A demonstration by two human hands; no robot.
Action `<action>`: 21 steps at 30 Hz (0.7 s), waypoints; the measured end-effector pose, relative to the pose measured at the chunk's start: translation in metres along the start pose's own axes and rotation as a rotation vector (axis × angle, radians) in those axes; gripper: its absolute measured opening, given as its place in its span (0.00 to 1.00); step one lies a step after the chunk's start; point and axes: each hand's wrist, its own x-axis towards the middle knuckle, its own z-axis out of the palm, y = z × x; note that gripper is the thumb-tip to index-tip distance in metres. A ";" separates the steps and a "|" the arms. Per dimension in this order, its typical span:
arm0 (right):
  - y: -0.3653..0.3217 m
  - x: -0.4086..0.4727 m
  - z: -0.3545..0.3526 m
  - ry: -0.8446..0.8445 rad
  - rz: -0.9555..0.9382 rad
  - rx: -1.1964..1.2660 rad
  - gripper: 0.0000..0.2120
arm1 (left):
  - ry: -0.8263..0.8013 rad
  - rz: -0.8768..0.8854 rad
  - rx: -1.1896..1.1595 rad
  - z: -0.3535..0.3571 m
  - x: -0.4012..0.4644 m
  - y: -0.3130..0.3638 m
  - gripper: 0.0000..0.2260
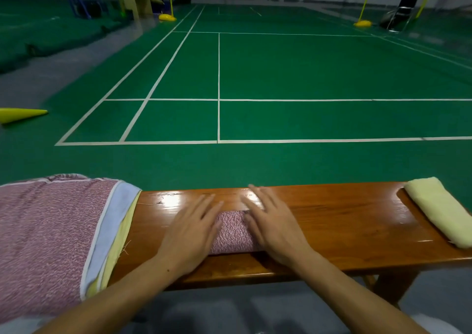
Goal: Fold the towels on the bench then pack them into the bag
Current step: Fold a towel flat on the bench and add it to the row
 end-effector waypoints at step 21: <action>0.013 -0.009 -0.030 -0.629 0.122 0.276 0.32 | -0.594 -0.149 -0.535 -0.051 0.017 -0.015 0.19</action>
